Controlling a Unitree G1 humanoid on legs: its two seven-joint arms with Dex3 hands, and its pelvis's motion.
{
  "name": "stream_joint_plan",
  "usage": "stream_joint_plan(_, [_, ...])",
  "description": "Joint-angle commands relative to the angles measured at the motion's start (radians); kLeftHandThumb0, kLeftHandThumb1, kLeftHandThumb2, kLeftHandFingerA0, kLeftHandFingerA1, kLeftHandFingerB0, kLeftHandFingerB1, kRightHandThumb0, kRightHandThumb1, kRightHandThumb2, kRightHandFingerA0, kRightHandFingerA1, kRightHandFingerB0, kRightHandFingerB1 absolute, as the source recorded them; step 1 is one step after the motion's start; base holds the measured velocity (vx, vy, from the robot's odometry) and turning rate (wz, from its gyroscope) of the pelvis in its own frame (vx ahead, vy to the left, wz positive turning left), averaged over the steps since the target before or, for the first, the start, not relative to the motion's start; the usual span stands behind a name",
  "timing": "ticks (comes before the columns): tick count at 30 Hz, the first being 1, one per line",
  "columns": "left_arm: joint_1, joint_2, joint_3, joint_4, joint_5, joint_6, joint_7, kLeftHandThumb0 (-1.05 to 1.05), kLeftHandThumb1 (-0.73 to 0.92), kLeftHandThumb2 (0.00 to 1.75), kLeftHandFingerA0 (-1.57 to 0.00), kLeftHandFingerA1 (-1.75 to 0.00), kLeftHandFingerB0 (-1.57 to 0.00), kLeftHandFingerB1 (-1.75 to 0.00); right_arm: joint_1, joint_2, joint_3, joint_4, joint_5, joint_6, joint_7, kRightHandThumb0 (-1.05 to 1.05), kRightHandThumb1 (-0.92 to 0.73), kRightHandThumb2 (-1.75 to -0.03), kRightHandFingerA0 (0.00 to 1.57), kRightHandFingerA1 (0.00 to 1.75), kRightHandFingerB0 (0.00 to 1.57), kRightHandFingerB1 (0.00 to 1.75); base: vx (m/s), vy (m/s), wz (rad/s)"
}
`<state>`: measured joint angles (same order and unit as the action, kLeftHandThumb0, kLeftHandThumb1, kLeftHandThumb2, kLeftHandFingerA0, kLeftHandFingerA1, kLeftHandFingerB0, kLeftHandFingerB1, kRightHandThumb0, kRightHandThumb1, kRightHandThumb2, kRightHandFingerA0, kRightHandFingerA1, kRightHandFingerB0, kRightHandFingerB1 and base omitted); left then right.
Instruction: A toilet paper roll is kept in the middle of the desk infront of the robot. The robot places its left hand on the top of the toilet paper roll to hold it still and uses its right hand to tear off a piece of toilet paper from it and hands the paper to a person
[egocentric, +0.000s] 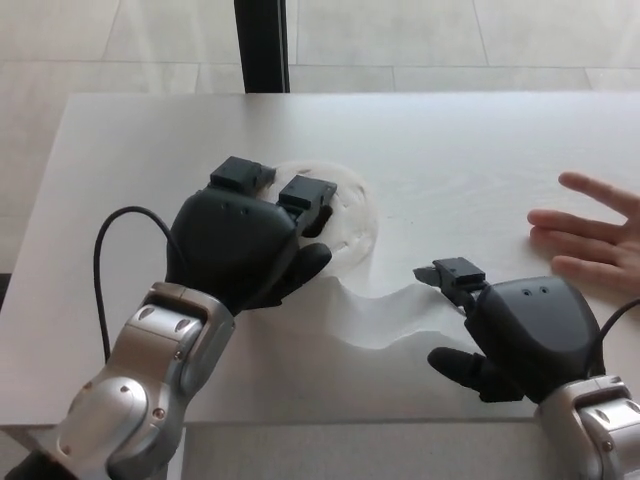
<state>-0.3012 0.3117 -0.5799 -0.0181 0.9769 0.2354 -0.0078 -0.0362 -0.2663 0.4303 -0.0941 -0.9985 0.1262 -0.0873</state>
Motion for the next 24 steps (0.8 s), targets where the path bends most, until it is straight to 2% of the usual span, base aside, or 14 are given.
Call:
stream_joint_plan(1, [0.082, 0.012, -0.016, 0.070, 0.013, 0.034, -0.062, -0.59, 0.80, 0.64, -0.34, -0.51, -0.40, -0.41, 0.013, 0.009, -0.010, 0.012, 0.004, -0.005, -0.062, -0.38, -0.80, -0.72, 0.94, 1.75, 0.43, 0.51, 0.00, 0.000, 0.00])
stream_joint_plan(6, [0.099, 0.017, -0.011, 0.069, 0.009, 0.019, -0.050, -0.60, 0.81, 0.64, -0.35, -0.52, -0.41, -0.42, 0.015, 0.014, -0.020, 0.031, 0.014, -0.036, -0.126, -0.34, -0.63, -0.80, 0.99, 1.75, 0.91, 0.95, 0.00, 0.000, 0.00])
stream_joint_plan(7, [0.101, 0.019, -0.010, 0.070, 0.007, 0.013, -0.043, -0.67, 0.67, 1.03, -0.31, -0.59, -0.36, -0.55, 0.015, 0.015, -0.022, 0.038, 0.023, -0.049, -0.145, -0.45, -0.51, -0.97, 1.22, 1.37, 0.82, 0.91, 0.00, 0.000, 0.00])
stream_joint_plan(9, [0.103, 0.019, -0.011, 0.072, 0.007, 0.009, -0.040, -0.67, 0.67, 1.03, -0.31, -0.59, -0.36, -0.55, 0.018, 0.017, -0.024, 0.044, 0.029, -0.060, -0.162, -0.45, -0.51, -0.97, 1.22, 1.37, 0.82, 0.91, 0.00, 0.000, 0.00])
stream_joint_plan(10, [0.105, 0.018, -0.013, 0.071, 0.007, 0.010, -0.044, -0.63, 0.83, 0.65, -0.34, -0.52, -0.40, -0.41, 0.021, 0.015, -0.025, 0.048, 0.030, -0.066, -0.173, -0.48, -0.47, -0.92, 1.24, 1.42, 0.78, 0.88, 0.00, 0.000, 0.00])
stream_joint_plan(12, [0.111, 0.019, -0.016, 0.066, 0.008, 0.010, -0.048, -0.63, 0.83, 0.65, -0.34, -0.52, -0.40, -0.41, 0.026, 0.011, -0.021, 0.060, 0.023, -0.077, -0.200, -0.51, -0.50, -0.93, 1.25, 1.43, 0.76, 0.90, 0.00, 0.000, 0.00])
stream_joint_plan(13, [0.113, 0.019, -0.015, 0.066, 0.004, 0.005, -0.046, -0.63, 0.83, 0.65, -0.34, -0.52, -0.40, -0.41, 0.029, 0.010, -0.019, 0.067, 0.023, -0.075, -0.198, -0.38, -0.72, -0.72, 0.96, 1.75, 0.69, 1.35, 0.00, 0.000, 0.00])
stream_joint_plan(17, [0.112, 0.015, -0.011, 0.078, -0.002, -0.001, -0.031, -0.62, 0.82, 0.64, -0.35, -0.53, -0.41, -0.42, 0.036, 0.016, -0.023, 0.086, 0.039, -0.084, -0.212, -0.37, -0.74, -0.79, 0.90, 1.75, 0.67, 1.65, 0.00, 0.000, 0.00])
stream_joint_plan(19, [0.109, 0.015, -0.009, 0.082, -0.003, -0.003, -0.029, -0.63, 0.83, 0.64, -0.34, -0.53, -0.40, -0.42, 0.035, 0.022, -0.025, 0.094, 0.045, -0.083, -0.217, -0.38, -0.75, -0.77, 0.90, 1.75, 0.67, 1.63, 0.00, 0.000, 0.00])
stream_joint_plan(20, [0.107, 0.017, -0.008, 0.090, -0.003, -0.007, -0.022, -0.68, 0.68, 1.05, -0.31, -0.60, -0.36, -0.56, 0.039, 0.031, -0.029, 0.103, 0.060, -0.093, -0.233, -0.36, -0.75, -0.75, 0.85, 1.75, 0.64, 1.63, 0.00, 0.000, 0.00])
stream_joint_plan(21, [0.107, 0.016, -0.006, 0.091, -0.005, -0.006, -0.024, -0.68, 0.68, 1.05, -0.31, -0.60, -0.36, -0.56, 0.041, 0.040, -0.033, 0.111, 0.072, -0.105, -0.254, -0.36, -0.75, -0.75, 0.85, 1.75, 0.64, 1.63, 0.00, 0.000, 0.00])
stream_joint_plan(22, [0.108, 0.015, -0.003, 0.094, -0.009, -0.010, -0.018, -0.64, 0.83, 0.65, -0.35, -0.54, -0.41, -0.43, 0.043, 0.047, -0.034, 0.111, 0.074, -0.098, -0.250, -0.35, -0.77, -0.81, 0.84, 1.75, 0.60, 1.70, 0.00, 0.000, 0.00])
stream_joint_plan(23, [0.109, 0.014, -0.004, 0.090, -0.009, -0.001, -0.034, -0.68, 0.69, 1.06, -0.28, -0.59, -0.34, -0.55, 0.046, 0.052, -0.035, 0.112, 0.075, -0.094, -0.252, -0.34, -0.75, -0.82, 0.84, 1.75, 0.61, 1.67, 0.00, 0.000, 0.00])
stream_joint_plan(24, [0.110, 0.012, -0.005, 0.088, -0.008, 0.004, -0.041, -0.68, 0.69, 1.06, -0.28, -0.59, -0.34, -0.55, 0.049, 0.053, -0.036, 0.113, 0.074, -0.095, -0.255, -0.34, -0.75, -0.82, 0.84, 1.75, 0.61, 1.67, 0.00, 0.000, 0.00])
